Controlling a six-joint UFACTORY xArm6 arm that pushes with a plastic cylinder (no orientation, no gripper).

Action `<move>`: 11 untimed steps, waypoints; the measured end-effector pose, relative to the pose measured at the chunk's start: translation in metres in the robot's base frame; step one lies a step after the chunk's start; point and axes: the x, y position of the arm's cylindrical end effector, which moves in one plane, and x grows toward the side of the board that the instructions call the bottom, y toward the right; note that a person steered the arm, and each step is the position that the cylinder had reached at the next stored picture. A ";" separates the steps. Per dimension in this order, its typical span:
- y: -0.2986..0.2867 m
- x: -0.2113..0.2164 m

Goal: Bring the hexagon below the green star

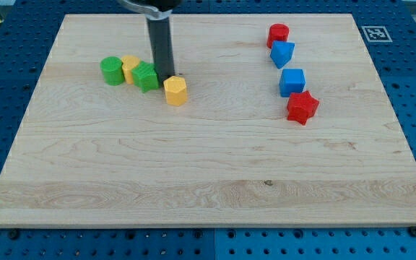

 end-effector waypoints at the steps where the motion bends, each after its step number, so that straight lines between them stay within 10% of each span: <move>1: -0.011 0.000; 5: 0.078 0.009; 11: -0.016 0.030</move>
